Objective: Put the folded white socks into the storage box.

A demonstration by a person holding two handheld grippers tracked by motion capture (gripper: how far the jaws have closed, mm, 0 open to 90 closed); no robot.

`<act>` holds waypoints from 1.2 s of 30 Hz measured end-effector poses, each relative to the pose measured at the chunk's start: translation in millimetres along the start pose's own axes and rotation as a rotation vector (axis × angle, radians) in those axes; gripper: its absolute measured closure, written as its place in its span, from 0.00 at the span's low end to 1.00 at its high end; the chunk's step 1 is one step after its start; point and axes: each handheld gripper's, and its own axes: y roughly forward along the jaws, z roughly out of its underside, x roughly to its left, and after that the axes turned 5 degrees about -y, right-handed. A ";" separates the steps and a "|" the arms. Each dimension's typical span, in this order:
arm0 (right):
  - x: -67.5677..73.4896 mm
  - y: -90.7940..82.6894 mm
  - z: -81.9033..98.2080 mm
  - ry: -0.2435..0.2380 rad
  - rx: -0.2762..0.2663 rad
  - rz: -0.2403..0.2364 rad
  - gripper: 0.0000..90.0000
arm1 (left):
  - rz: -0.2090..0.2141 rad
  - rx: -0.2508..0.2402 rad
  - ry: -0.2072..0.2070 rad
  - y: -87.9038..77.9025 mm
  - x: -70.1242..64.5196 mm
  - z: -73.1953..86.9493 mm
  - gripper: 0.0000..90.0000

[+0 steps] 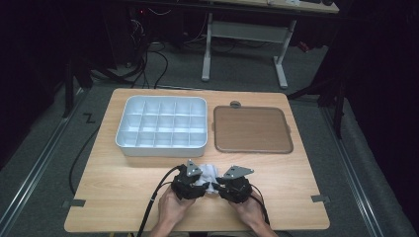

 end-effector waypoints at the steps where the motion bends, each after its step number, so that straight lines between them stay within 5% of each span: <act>1: -0.5 0.7 1.1 0.001 0.003 -0.004 0.83 | 0.001 0.002 0.001 0.3 -0.3 0.0 0.58; 11: -4.4 -5.8 1.3 0.031 -0.014 -0.016 0.77 | 0.007 -0.035 0.001 -3.6 -0.5 -7.9 0.54; 19: -9.3 -11.2 -19.5 0.045 -0.046 0.020 0.78 | 0.000 -0.031 0.004 -0.3 1.4 -8.8 0.52; 27: -16.5 7.0 -36.0 0.070 -0.023 0.038 0.85 | -0.016 -0.022 0.016 3.5 4.1 -7.4 0.51; 36: -22.6 18.0 -27.3 0.082 0.015 0.032 0.85 | -0.027 -0.011 0.023 8.6 4.7 -3.2 0.52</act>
